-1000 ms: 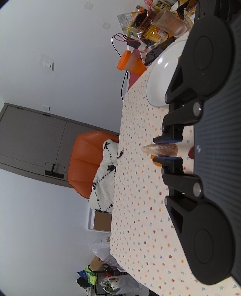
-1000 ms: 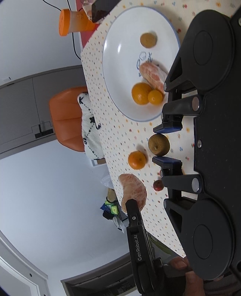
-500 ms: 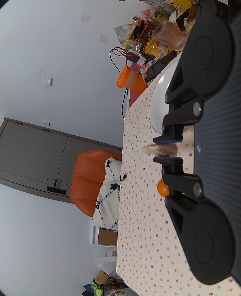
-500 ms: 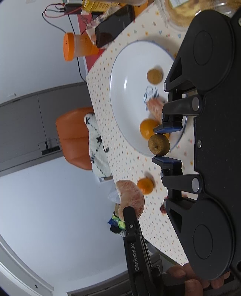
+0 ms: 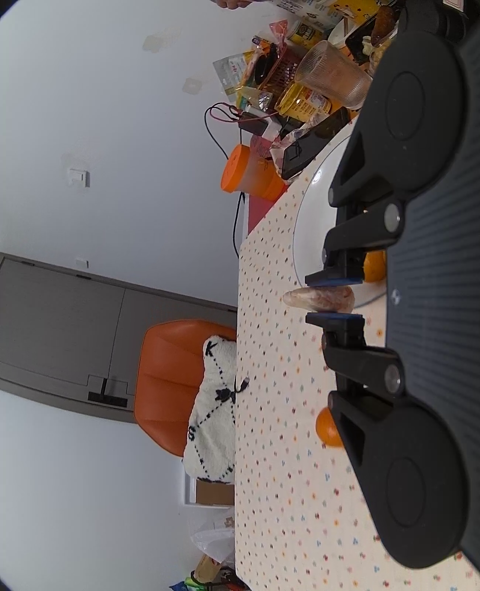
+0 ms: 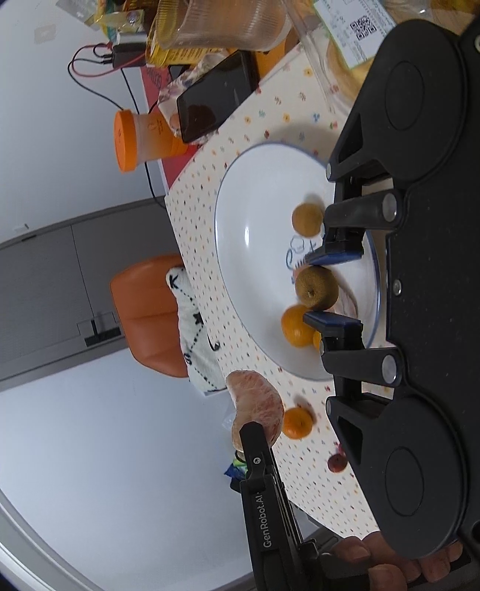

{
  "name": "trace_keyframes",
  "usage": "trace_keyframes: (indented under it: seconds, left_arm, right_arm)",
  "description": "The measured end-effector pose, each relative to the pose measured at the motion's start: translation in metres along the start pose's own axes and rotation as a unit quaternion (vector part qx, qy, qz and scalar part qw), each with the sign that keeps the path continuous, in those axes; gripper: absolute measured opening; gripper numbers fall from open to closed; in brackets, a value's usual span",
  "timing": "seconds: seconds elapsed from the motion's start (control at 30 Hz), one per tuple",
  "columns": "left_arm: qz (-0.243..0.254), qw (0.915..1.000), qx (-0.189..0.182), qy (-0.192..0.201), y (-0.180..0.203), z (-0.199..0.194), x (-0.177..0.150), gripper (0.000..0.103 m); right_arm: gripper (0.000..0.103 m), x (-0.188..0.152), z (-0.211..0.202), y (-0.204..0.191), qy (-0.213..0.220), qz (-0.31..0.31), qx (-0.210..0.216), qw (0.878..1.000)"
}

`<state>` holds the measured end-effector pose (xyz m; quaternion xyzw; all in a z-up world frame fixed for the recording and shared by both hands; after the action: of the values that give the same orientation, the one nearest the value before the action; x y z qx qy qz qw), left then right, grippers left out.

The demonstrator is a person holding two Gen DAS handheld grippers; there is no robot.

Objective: Organize fruits
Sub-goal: 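Carry the pomelo in the left gripper and brown fruit in the right to the plate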

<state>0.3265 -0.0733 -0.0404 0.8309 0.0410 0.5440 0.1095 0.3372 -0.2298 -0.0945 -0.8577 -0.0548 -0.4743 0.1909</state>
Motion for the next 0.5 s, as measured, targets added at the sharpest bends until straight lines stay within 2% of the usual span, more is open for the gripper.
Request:
trace_keyframes:
  seconds: [0.5]
  left_arm:
    - [0.025, 0.9996, 0.000, -0.012, 0.020, 0.037, -0.004, 0.012]
  right_arm:
    - [0.033, -0.002, -0.002, 0.006, 0.008, 0.014, 0.026, 1.000]
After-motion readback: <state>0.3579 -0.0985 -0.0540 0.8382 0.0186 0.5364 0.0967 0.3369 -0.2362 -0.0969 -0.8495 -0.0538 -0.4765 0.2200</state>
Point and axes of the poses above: each gripper's, at about its wrist camera, not at the fingertips, and z roughly the way its jaws point, y to its right, x to its top, the point moved 8 cm from there along z, roughly the way its jaws point, and after that the axes turned 4 degrees about -x, right-handed, at the moved point
